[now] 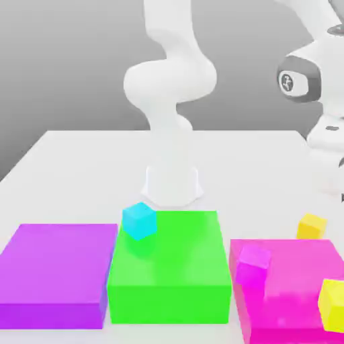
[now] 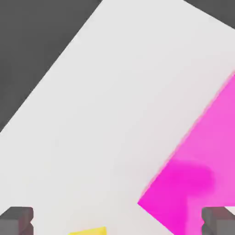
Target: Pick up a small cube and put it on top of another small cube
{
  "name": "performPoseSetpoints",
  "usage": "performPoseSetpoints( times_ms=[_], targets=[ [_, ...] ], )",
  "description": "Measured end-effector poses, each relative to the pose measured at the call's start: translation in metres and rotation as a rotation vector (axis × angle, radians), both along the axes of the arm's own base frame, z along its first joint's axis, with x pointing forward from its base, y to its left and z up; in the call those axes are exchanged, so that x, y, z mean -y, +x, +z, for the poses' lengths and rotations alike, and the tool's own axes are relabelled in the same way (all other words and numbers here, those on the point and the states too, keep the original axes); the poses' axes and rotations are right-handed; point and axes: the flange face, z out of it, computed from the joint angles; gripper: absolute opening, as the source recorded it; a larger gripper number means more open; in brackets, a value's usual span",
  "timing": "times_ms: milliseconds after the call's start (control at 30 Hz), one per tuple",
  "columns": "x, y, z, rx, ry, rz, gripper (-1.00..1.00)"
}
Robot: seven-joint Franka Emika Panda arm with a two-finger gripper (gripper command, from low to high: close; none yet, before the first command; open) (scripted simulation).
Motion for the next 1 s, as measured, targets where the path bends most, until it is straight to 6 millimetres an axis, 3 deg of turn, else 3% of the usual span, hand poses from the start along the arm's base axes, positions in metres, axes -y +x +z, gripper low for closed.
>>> performPoseSetpoints(
  times_ms=[200, 367, 733, 767, 1000],
  targets=[
    [-0.016, -0.055, -0.052, -0.007, -0.101, 0.112, 0.0],
    [-0.015, -0.089, -0.087, 0.014, -0.182, 0.182, 0.0],
    [-0.015, -0.093, -0.152, 0.022, -0.193, 0.192, 0.0],
    [-0.014, -0.093, -0.157, 0.02, -0.194, 0.191, -1.0],
    [-0.015, -0.093, -0.156, 0.021, -0.193, 0.191, -1.0]
  ],
)
